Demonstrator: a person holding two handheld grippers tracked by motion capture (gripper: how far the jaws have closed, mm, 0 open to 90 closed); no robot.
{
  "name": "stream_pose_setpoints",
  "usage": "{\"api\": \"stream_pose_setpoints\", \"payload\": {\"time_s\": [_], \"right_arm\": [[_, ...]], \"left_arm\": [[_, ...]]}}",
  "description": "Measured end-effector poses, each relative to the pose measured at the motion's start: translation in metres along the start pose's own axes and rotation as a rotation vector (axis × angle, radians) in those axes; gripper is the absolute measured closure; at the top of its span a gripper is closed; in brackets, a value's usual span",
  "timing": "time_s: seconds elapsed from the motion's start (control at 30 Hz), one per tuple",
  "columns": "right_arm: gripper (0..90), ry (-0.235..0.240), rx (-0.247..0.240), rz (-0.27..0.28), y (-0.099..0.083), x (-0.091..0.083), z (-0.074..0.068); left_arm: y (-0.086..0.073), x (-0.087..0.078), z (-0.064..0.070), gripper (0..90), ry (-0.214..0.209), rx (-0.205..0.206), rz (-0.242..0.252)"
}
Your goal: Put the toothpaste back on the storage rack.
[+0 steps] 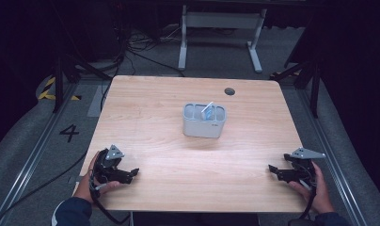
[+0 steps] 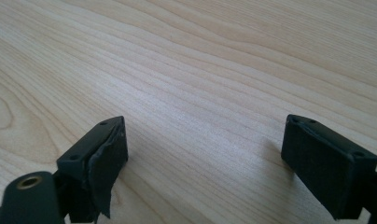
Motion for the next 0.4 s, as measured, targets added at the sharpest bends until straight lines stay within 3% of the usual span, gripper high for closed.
{"api": "stream_pose_setpoints", "payload": {"time_s": [0.4], "right_arm": [[12.8, -0.007, 0.005, -0.004, 0.0006, 0.0010, 0.0004]], "left_arm": [[0.0004, 0.0002, -0.0007, 0.2, 0.004, 0.004, 0.001]]}}
Point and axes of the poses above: each handheld gripper's, and its own axes: x roughly forward along the jaws, y roughly out of its top, z roughly to its right, the point moved 7 cm from there along x, roughly forward along the jaws, and after that the axes turned 4 degrees about -z, right-handed, at the moved point
